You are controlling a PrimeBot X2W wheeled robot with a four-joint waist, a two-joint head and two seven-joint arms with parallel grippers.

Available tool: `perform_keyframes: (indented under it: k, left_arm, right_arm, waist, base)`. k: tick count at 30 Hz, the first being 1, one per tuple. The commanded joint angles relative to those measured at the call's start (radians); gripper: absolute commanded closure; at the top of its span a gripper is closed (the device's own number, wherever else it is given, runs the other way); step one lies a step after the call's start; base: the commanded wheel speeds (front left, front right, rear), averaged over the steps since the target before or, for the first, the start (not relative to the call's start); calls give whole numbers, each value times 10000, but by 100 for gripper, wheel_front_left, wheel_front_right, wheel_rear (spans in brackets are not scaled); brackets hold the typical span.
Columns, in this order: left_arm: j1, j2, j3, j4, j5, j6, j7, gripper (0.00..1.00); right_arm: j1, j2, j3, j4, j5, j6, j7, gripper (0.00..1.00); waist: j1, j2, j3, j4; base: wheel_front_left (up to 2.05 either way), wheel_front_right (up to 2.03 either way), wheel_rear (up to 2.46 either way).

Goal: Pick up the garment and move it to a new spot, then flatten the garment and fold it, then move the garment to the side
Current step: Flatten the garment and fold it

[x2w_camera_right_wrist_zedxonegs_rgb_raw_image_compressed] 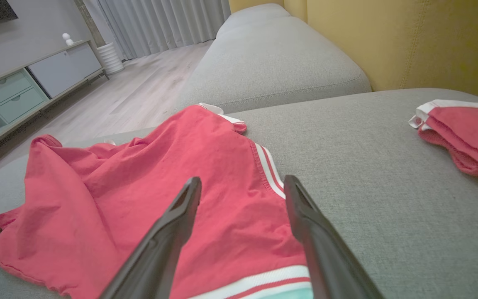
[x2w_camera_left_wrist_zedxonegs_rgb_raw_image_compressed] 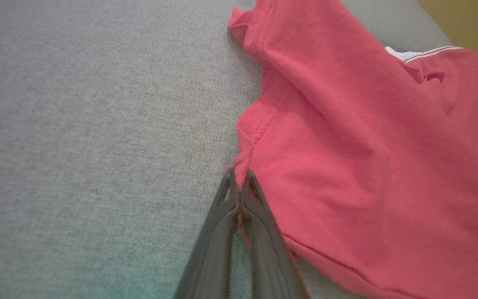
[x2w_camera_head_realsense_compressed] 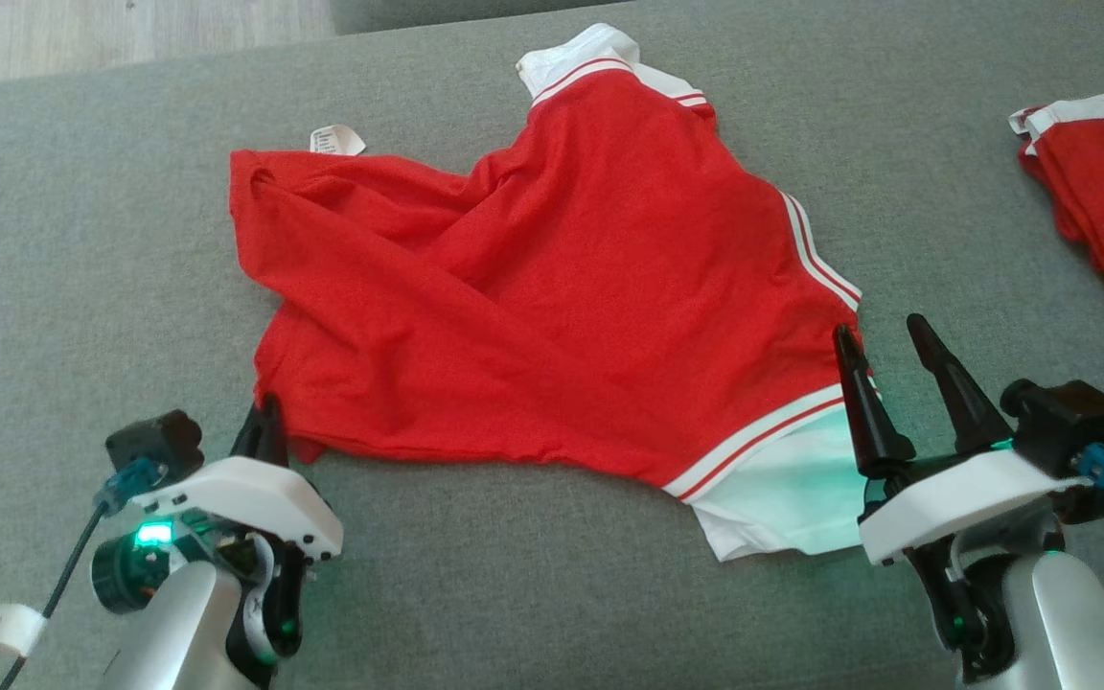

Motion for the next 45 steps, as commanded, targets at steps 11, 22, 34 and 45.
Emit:
perform_keyframes:
  k: [11,22,34,45]
  left_arm:
    - [59,43,386,-521,-158,-291,-535,100]
    - [1037,281,627,-1628,-376,-196,-764,100]
    - [1038,272,561,-1760,-439,-84,-634,100]
    - [1109,49,874,-1976,-881,-320,-1116,100]
  right_arm:
    - [204,-4,-591,-555,34,67,529,0]
    - [1709,278,-1090,-519,-343,67,2171,0]
    - [1520,285,-387,897,-1526,67,3213,0]
    - [946,286,-850,1234,-409,67,2699,100]
  waist:
    - [0,0,-16,158]
    - [0,0,216,84]
    - [0,0,255,29]
    - [0,0,-16,149]
  base:
    - [0,0,0]
    - [0,0,0]
    - [0,0,0]
    - [0,0,0]
